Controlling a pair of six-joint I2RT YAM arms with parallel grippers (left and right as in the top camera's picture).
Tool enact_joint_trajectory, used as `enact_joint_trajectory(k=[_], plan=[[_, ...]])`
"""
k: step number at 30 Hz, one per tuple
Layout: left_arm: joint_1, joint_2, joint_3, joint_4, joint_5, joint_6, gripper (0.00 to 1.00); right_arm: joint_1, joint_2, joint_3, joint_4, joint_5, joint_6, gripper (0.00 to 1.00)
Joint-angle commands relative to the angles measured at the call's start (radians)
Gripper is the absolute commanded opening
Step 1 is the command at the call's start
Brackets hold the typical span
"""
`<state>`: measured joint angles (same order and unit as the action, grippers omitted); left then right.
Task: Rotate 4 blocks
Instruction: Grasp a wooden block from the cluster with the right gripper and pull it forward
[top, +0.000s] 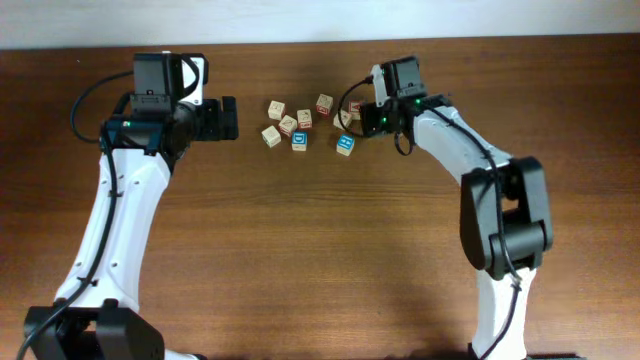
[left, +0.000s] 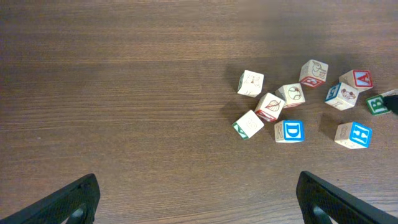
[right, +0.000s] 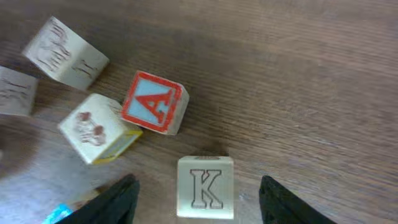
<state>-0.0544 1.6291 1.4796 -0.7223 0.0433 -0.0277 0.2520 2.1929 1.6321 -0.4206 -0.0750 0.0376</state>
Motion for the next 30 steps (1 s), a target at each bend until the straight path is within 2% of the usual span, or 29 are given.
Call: enact_joint_trajectory(k=[1,3,5,6,8,10,11,12,13,16,23,25,28,30], plan=[[0.0,0.004,0.017,0.002,-0.01,-0.01,0.99,0.011,0.059,0.007,0.018,0.008,0.006,0.54],[0.0,0.004,0.017,0.002,-0.01,-0.01,0.99,0.011,0.075,0.007,0.02,0.008,0.018,0.34],[0.0,0.004,0.017,0.001,-0.01,-0.01,0.99,0.011,0.07,0.008,0.019,0.008,0.024,0.26],[0.0,0.004,0.017,0.002,-0.01,-0.01,0.99,0.011,0.024,0.008,-0.01,0.008,0.025,0.18],[0.0,0.004,0.017,0.002,-0.01,-0.01,0.99,0.011,-0.184,0.01,-0.211,0.0,0.093,0.13],[0.0,0.004,0.017,0.002,-0.01,-0.01,0.99,0.03,-0.344,0.01,-0.497,-0.041,0.152,0.13],[0.0,0.004,0.017,0.002,-0.01,-0.01,0.99,0.063,-0.344,0.001,-0.598,-0.045,0.17,0.13],[0.0,0.004,0.017,0.002,-0.01,-0.01,0.99,0.123,-0.341,-0.126,-0.591,-0.037,0.237,0.14],[0.0,0.004,0.017,0.002,-0.01,-0.01,0.99,0.128,-0.341,-0.252,-0.51,-0.024,0.298,0.14],[0.0,0.004,0.017,0.002,-0.01,-0.01,0.99,0.129,-0.341,-0.468,-0.314,-0.017,0.312,0.14],[0.0,0.004,0.017,0.002,-0.01,-0.01,0.99,0.129,-0.339,-0.495,-0.331,-0.018,0.312,0.14],[0.0,0.004,0.017,0.002,-0.01,-0.01,0.99,0.129,-0.339,-0.495,-0.335,-0.018,0.312,0.31],[0.0,0.004,0.017,0.002,-0.01,-0.01,0.99,0.128,-0.339,-0.494,-0.348,-0.026,0.312,0.39],[0.0,0.004,0.017,0.002,-0.01,-0.01,0.99,0.127,-0.339,-0.447,-0.369,-0.048,0.307,0.53]])
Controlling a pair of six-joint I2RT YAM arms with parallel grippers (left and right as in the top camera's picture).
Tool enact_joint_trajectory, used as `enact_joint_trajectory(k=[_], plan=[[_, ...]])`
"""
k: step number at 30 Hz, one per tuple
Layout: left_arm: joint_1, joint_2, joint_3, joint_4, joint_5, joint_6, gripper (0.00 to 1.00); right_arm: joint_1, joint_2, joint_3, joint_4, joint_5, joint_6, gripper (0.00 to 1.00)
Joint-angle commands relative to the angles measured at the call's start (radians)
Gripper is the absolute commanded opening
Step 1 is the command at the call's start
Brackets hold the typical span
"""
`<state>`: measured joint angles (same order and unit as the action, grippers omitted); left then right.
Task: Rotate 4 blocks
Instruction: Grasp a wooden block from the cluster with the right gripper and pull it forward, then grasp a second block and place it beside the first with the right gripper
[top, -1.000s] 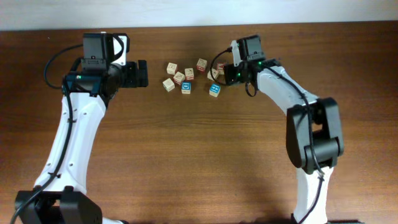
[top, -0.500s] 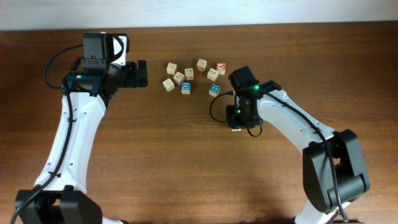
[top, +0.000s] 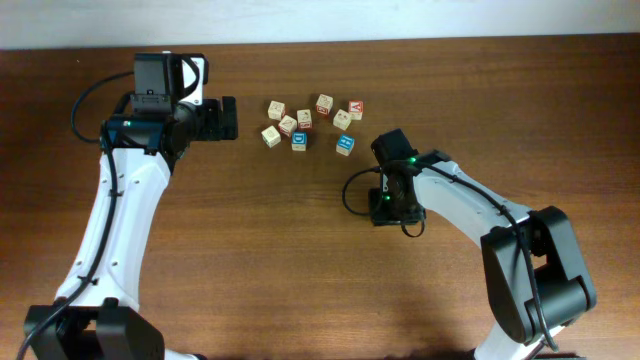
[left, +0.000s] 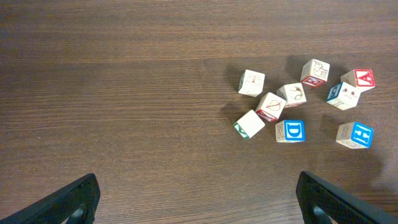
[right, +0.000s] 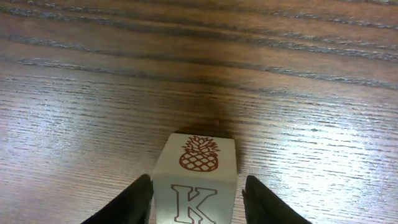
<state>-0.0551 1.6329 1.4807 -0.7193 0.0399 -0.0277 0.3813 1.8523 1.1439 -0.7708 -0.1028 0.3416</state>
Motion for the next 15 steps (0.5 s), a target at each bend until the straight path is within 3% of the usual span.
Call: enact_joint_trajectory(k=[1,4,5,7,9,12,15], plan=[[0.001,0.0,0.016,-0.001,-0.007,-0.01,0.99,-0.002,0.002,0.112,-0.061,-0.02,0.003,0.58],[0.001,0.0,0.016,-0.001,-0.007,-0.01,0.99,-0.003,0.002,0.442,-0.143,0.053,-0.084,0.61],[0.001,0.0,0.016,-0.001,-0.007,-0.01,0.99,-0.003,0.002,0.549,-0.023,0.127,-0.125,0.65],[0.001,0.0,0.016,-0.001,-0.007,-0.01,0.99,-0.002,0.06,0.549,0.267,0.164,-0.065,0.64],[0.001,0.0,0.016,-0.001,-0.007,-0.01,0.99,-0.002,0.272,0.551,0.495,0.169,0.063,0.64],[0.001,0.0,0.016,-0.001,-0.007,-0.01,0.99,0.0,0.433,0.55,0.512,0.171,0.196,0.55],[0.001,0.0,0.016,-0.001,-0.007,-0.01,0.99,0.026,0.444,0.55,0.459,0.199,0.2,0.52]])
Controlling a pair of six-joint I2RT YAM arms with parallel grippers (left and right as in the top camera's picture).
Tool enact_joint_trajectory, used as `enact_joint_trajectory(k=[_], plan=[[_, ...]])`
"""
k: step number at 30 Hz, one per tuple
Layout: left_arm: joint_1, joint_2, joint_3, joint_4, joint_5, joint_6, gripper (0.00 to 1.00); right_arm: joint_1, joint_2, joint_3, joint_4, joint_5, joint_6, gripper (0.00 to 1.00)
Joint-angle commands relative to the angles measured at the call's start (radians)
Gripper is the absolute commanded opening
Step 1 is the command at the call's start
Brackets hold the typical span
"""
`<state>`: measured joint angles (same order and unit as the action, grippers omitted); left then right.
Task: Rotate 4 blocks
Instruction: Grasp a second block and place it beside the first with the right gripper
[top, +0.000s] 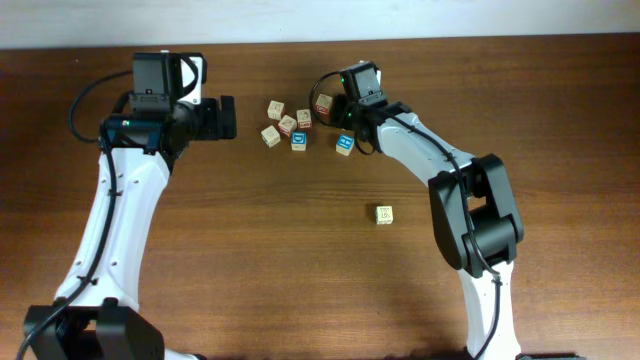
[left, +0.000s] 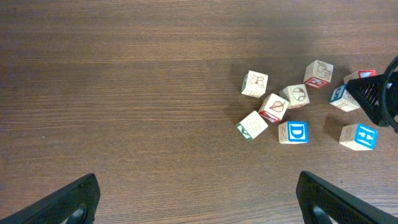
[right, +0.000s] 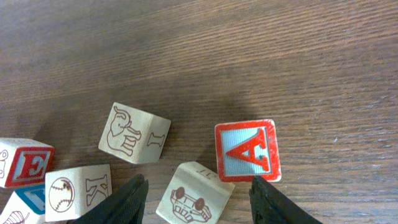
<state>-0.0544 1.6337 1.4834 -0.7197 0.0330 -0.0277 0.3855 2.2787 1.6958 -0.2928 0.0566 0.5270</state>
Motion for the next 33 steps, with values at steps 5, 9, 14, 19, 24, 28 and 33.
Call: enact_joint_trajectory(k=[5,9,14,19,24,28,33], plan=[[0.0,-0.001,0.013,-0.001,0.0,-0.01,0.99,0.035,0.021,-0.002,-0.016,0.113,0.013,0.5],[0.0,-0.001,0.013,-0.001,0.0,-0.01,0.99,0.04,0.058,-0.002,0.029,0.087,0.013,0.5],[0.0,-0.001,0.013,-0.001,0.0,-0.01,0.99,0.04,-0.005,0.0,-0.034,0.086,-0.06,0.22],[0.0,-0.001,0.013,-0.001,0.0,-0.01,0.99,0.04,-0.476,0.001,-0.538,-0.082,-0.111,0.22],[0.0,-0.001,0.013,-0.001,0.0,-0.01,0.99,0.132,-0.516,-0.272,-0.702,-0.177,0.017,0.22],[0.0,-0.001,0.013,-0.001,0.0,-0.01,0.99,0.151,-0.497,-0.58,-0.406,-0.154,0.189,0.22],[0.0,-0.001,0.013,-0.001,0.0,-0.01,0.99,0.122,-0.469,-0.579,-0.375,-0.154,0.174,0.22]])
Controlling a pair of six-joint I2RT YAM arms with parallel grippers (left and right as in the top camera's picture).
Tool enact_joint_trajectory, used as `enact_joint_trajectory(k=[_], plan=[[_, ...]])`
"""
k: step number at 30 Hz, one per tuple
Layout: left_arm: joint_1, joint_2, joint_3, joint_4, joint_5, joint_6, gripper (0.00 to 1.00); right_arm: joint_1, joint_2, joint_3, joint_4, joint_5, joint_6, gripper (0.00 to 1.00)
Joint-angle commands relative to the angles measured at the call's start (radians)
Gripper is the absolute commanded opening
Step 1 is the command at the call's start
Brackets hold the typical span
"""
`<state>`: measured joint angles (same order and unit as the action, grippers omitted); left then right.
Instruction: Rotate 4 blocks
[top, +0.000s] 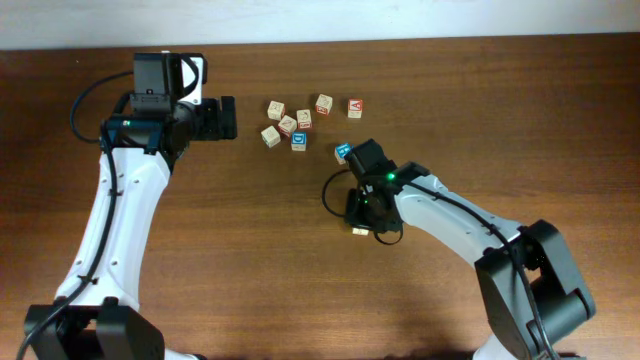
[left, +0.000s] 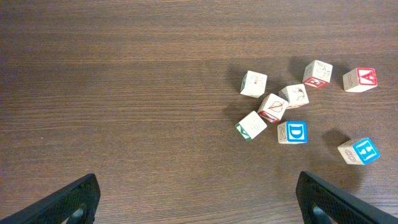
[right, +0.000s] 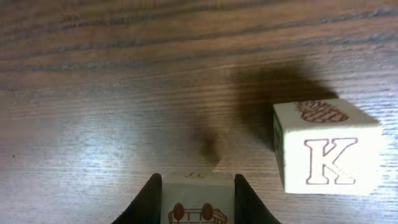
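Note:
My right gripper (right: 198, 202) is shut on a beige picture block (right: 198, 199) low over the middle of the table, and its fingers (right: 151, 198) press the block's sides. The block (top: 360, 231) also shows at the gripper's (top: 361, 218) tip from overhead. A beige K block (right: 326, 154) with a pineapple on top lies just to the right of the held block, apart from it. Several more blocks (top: 299, 122) stay clustered at the back, among them a red A block (top: 355, 107) and a blue H block (top: 343, 151). My left gripper (left: 199, 200) hangs open left of the cluster.
In the left wrist view the cluster includes a blue D block (left: 291, 132), the red A block (left: 359, 79) and the tilted blue H block (left: 359, 151). Bare wooden table (top: 250, 250) lies around it. The table's back edge meets a white wall (top: 320, 20).
My right gripper was open over the A block and the picture block at the cluster. It is now shut on the picture block beside the K block. The blue H block has shifted slightly.
At first my right gripper stood around the K block at the cluster's right end. Then it held that block at mid-table. Later the K block lay there alone while the gripper was open back at the cluster. Now the picture block is held beside it. The left arm stayed still.

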<state>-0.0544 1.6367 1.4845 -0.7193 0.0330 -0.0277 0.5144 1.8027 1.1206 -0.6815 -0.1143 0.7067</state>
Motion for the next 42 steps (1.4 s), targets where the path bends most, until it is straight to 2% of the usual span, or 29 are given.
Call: enact_joint_trajectory(k=[1,3,6,7,8,11,15,17,20,22,24,27,33,34,35,36,37,39,42], plan=[[0.0,-0.004,0.012,-0.002,0.0,-0.01,0.99,-0.009,0.007,-0.004,0.034,0.018,-0.031,0.22],[0.0,-0.004,0.012,-0.001,0.0,-0.01,0.99,-0.045,0.025,-0.003,0.107,0.016,-0.108,0.22],[0.0,-0.004,0.012,-0.001,0.0,-0.01,0.99,-0.05,0.028,-0.002,0.122,0.019,-0.127,0.22],[0.0,-0.004,0.012,-0.002,0.0,-0.01,0.99,-0.05,0.028,-0.002,0.121,0.016,-0.127,0.23],[0.0,-0.004,0.012,-0.001,0.0,-0.01,0.99,-0.05,0.028,-0.002,0.121,0.008,-0.127,0.3],[0.0,-0.004,0.012,-0.001,0.0,-0.01,0.99,-0.049,0.028,0.014,0.095,-0.014,-0.127,0.35],[0.0,-0.004,0.012,-0.001,0.0,-0.01,0.99,-0.05,0.027,0.048,0.059,-0.035,-0.153,0.37],[0.0,-0.004,0.012,-0.001,0.0,-0.01,0.99,-0.05,0.027,0.237,-0.079,0.027,-0.206,0.41],[0.0,-0.004,0.012,-0.001,0.0,-0.01,0.99,-0.051,0.027,0.462,-0.116,0.044,-0.365,0.45],[0.0,-0.004,0.012,-0.001,0.0,-0.01,0.99,-0.052,0.036,0.498,-0.014,0.137,-0.391,0.49],[0.0,-0.004,0.012,-0.001,0.0,-0.01,0.99,-0.052,0.207,0.498,0.182,0.153,-0.415,0.5],[0.0,-0.004,0.012,-0.001,0.0,-0.01,0.99,-0.052,0.367,0.498,0.228,0.149,-0.491,0.49],[0.0,-0.004,0.012,-0.001,0.0,-0.01,0.99,-0.052,0.402,0.497,0.137,0.168,-0.553,0.49],[0.0,-0.004,0.012,-0.002,0.0,-0.01,0.99,-0.052,0.402,0.497,0.122,0.172,-0.542,0.49],[0.0,-0.004,0.012,-0.001,0.0,-0.01,0.99,-0.052,0.402,0.497,0.069,0.175,-0.401,0.49],[0.0,-0.004,0.012,-0.001,0.0,-0.01,0.99,-0.052,0.402,0.497,0.044,0.175,-0.383,0.49],[0.0,-0.004,0.012,-0.001,0.0,-0.01,0.99,-0.05,0.401,0.499,0.034,0.171,-0.377,0.36],[0.0,-0.004,0.012,-0.002,0.0,-0.01,0.99,-0.05,0.38,0.549,0.003,0.144,-0.375,0.28],[0.0,-0.004,0.012,-0.001,0.0,-0.01,0.99,-0.014,0.234,0.581,-0.148,0.122,-0.321,0.27]])
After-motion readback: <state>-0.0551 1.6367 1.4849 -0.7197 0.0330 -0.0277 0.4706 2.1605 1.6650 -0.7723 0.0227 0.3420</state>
